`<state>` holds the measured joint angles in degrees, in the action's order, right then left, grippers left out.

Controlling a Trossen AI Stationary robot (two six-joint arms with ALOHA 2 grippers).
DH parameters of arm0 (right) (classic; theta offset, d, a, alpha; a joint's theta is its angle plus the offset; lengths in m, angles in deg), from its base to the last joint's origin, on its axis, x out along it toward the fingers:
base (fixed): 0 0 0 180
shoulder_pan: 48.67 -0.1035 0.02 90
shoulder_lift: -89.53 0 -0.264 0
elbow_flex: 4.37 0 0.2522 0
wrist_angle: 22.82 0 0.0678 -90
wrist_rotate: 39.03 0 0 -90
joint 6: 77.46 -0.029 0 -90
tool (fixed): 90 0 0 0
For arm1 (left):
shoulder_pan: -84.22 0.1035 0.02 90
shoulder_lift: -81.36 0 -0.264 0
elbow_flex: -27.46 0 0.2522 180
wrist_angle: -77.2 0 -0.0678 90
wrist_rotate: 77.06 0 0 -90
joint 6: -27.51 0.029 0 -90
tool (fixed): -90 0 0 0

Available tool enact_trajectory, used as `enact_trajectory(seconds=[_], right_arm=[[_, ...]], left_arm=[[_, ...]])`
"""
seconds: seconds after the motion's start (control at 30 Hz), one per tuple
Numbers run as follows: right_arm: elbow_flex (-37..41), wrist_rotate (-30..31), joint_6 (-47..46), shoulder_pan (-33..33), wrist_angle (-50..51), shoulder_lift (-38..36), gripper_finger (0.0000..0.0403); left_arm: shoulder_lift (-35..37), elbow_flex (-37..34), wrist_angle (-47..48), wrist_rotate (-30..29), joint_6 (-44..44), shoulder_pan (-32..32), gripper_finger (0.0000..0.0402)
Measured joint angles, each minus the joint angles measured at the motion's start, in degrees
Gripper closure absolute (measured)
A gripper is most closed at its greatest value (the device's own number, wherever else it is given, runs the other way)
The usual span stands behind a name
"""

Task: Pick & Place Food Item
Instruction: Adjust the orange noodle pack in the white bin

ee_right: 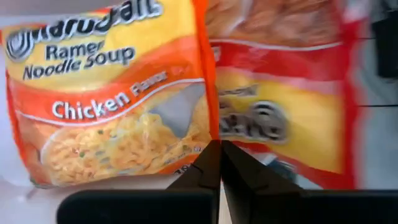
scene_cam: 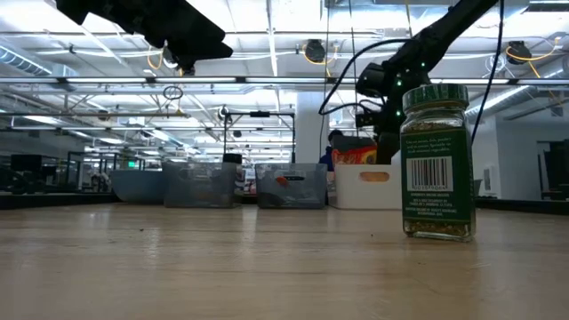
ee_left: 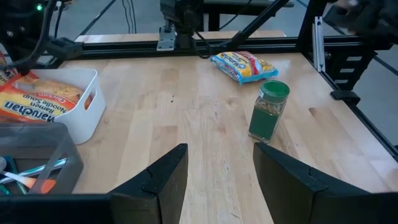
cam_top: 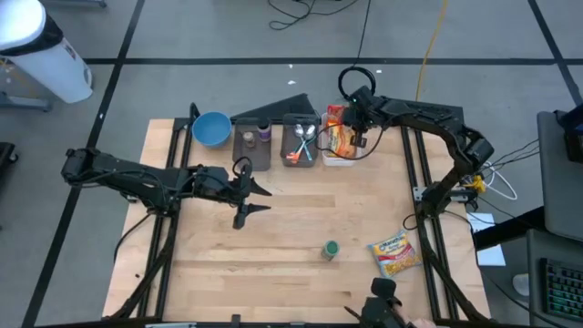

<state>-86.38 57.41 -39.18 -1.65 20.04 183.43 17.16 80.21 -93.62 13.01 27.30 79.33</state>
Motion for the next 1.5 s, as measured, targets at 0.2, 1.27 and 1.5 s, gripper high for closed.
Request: enact_trajectory(seconds=[0.2,1.27,1.5], right_arm=[[0.0,2.5,0.1,-1.2,-2.0,-5.1,0.0402],[8.1,8.6,-4.3,-4.4,-16.3,-10.0,0.0403],[8.1,8.5,-4.6,-4.4,-18.3,-10.0,0.0403]], left_arm=[[0.0,0.0,0.0,0.0,0.0,1.1,0.0211],[0.0,0.0,0.1,3.0,-0.7,1.9,0.0211],[0.0,0.0,0.1,3.0,-1.2,1.9,0.0211]])
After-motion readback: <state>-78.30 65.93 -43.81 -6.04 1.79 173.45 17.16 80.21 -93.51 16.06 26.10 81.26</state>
